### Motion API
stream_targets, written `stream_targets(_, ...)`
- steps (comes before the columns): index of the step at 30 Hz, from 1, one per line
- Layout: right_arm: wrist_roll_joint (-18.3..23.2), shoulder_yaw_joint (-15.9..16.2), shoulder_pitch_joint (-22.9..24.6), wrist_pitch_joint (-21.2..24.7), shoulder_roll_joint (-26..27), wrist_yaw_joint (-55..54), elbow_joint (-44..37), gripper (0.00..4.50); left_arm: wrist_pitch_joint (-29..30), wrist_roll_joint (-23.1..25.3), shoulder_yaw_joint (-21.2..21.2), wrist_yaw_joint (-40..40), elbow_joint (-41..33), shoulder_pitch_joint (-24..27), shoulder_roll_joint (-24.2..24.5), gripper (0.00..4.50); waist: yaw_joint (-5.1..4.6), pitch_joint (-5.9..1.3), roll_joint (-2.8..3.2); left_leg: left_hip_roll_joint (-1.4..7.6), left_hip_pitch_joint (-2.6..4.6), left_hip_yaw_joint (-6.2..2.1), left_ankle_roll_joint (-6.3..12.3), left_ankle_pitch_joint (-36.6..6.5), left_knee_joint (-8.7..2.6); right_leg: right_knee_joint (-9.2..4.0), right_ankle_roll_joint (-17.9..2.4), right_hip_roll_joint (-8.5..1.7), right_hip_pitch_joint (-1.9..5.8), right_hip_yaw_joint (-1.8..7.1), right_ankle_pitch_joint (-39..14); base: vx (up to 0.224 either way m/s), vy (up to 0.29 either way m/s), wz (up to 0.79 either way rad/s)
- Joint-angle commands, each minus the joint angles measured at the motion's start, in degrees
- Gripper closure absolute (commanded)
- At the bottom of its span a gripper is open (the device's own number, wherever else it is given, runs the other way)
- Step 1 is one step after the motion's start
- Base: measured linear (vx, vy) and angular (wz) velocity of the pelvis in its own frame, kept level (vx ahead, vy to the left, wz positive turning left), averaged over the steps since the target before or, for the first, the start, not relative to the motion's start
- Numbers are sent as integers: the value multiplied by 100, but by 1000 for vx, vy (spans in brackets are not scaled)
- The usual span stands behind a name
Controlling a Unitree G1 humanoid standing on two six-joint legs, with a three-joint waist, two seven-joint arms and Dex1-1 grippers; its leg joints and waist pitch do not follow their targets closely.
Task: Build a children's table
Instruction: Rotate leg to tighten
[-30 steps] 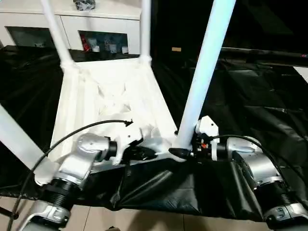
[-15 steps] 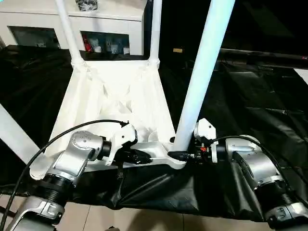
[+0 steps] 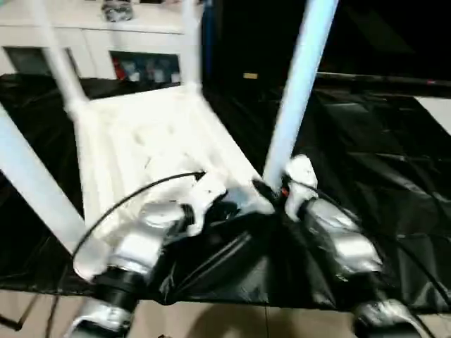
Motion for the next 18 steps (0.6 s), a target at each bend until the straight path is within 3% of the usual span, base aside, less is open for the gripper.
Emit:
stream_targets(1,69,727,56,89,638,498,141,254,-126,-172,-309,184,-38,-285,-425,450,8,-250,-10,59,30,-38,-37,-2084,-451,-612,-621,-262,146,165,-2637,0,0,0)
stream_targets(2,85,686,56,108,664,500,127,199,-109,-147,-307,170,-73,-268,-427,450,9,-249,-8,62,24,-37,-25,-2058,-454,-605,-635,-259,147,168,-2567,0,0,0)
stream_targets(3,117,629,74,144,636,620,102,185,-187,-108,-312,25,-112,-216,-337,450,16,-256,-20,69,17,-33,3,-1977,-461,-583,-689,-254,157,168,-2382,0,0,0)
stream_targets(5,82,637,106,141,548,696,62,185,-292,-110,-310,-99,-150,-179,-224,450,12,-256,-17,71,10,-29,17,-1950,-463,-583,-710,-254,161,168,-2322,0,0,0)
stream_targets(13,321,682,223,125,-207,1706,-269,104,-559,-356,-225,-923,-161,-162,340,450,37,-273,-22,84,6,-3,130,-1716,-446,-535,-905,-260,205,183,-1811,0,0,0)
stream_targets(18,288,742,223,-39,-952,2656,-489,90,-623,-596,-237,-2028,-214,-228,932,450,67,-303,-15,101,3,18,235,-1234,-416,-417,-1230,-251,234,179,-925,0,0,0)
